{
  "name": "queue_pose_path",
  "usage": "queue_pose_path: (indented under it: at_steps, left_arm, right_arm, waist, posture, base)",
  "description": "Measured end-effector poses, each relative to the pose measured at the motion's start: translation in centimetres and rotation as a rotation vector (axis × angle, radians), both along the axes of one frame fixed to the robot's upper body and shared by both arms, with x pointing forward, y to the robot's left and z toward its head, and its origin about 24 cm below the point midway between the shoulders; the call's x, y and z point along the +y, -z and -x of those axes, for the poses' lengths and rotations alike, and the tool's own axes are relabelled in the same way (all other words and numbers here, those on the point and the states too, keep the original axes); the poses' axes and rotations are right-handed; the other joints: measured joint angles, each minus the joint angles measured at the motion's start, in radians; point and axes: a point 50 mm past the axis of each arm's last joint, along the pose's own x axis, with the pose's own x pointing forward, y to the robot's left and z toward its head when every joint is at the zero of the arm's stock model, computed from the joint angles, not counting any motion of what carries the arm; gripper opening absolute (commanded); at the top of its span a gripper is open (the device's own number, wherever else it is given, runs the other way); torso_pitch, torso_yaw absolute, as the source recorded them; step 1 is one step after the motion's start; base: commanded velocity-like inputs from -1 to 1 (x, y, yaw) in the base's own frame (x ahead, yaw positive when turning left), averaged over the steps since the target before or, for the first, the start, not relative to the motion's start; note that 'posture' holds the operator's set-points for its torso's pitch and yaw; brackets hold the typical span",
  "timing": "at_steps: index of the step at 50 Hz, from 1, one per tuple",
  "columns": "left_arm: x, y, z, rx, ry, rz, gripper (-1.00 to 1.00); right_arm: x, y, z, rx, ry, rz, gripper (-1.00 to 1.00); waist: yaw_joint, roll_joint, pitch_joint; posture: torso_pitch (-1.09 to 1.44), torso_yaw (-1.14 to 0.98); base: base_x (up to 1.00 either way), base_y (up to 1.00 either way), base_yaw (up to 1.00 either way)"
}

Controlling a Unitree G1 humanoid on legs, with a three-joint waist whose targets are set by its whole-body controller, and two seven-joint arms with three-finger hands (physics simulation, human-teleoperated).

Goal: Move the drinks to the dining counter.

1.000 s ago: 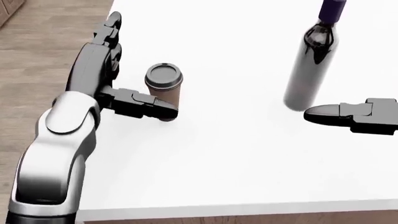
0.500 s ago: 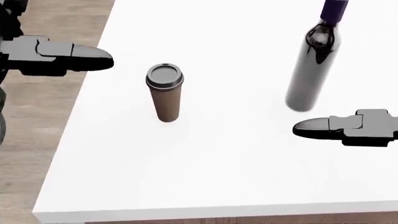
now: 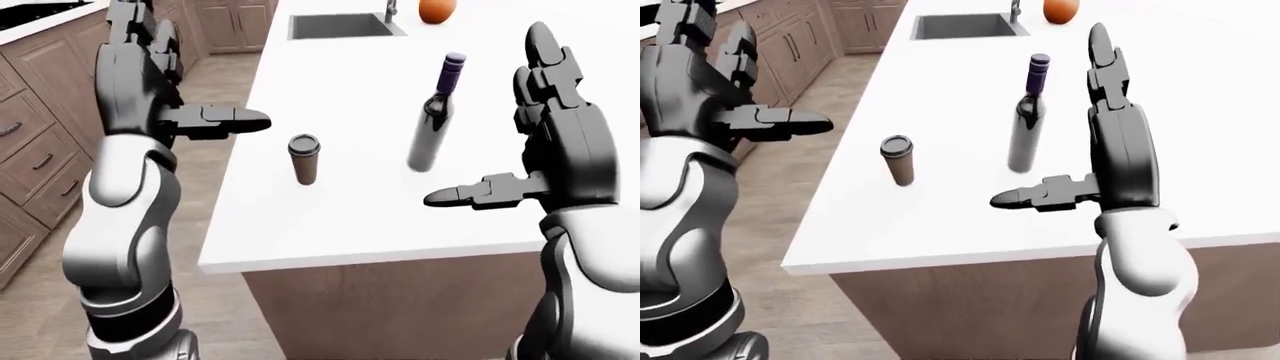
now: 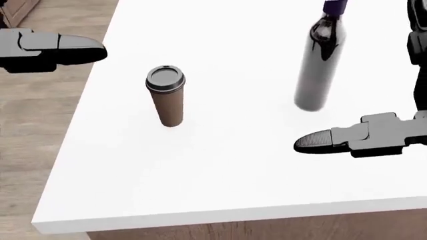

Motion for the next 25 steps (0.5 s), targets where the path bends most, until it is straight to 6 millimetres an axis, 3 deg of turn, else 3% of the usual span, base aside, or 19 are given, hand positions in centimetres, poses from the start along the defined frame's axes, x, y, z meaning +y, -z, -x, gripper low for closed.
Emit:
queue_pose_path:
  at_steps: [8,10,12,15,23,25]
  left_arm:
    - [-0.8,0.2,0.0,-0.009,0.026,-0.008,1.0]
    - [-0.7,0.3,0.0,-0.008,0.024,-0.011,1.0]
    - [-0.2,0.5,0.1,0.0,0.003,-0.007,1.0]
    - [0.4,1.1,-0.1,0.028,-0.032,0.006,1.0]
    - [-0.2,0.4,0.3,-0.017,-0.005,-0.006,1.0]
    - [-0.2,0.3,0.2,-0.018,-0.009,-0.007,1.0]
  right_arm:
    - [-0.1,-1.2,-1.0,-0.045,0.005,0.006,1.0]
    - [0.1,-1.4,-1.3,-0.051,-0.002,0.008,1.0]
    - [0.5,-1.3,-1.4,-0.053,-0.028,0.01,1.0]
    - [1.0,-1.1,-1.8,-0.036,-0.062,0.015,1.0]
    - [0.9,-1.6,-1.3,-0.08,-0.054,0.017,1.0]
    - [0.9,-1.5,-1.4,-0.078,-0.053,0.016,1.0]
  waist:
    - [-0.006,0.026,0.003]
    - [-0.001,0.044,0.003]
    - [0.009,0.034,0.011]
    - [0.012,0.042,0.003]
    - [-0.002,-0.035,0.021]
    - [-0.006,-0.079,0.01]
  posture:
    - [0.0,0.0]
    - [0.0,0.0]
    - [0.0,0.0]
    - [0.0,0.0]
    - [0.0,0.0]
    - [0.0,0.0]
  base:
    - [-0.38,0.0,0.0]
    - [-0.37,0.0,0.0]
    - [-0.38,0.0,0.0]
    - [-0.32,0.0,0.0]
    - [-0.18,0.0,0.0]
    - [-0.18,0.0,0.0]
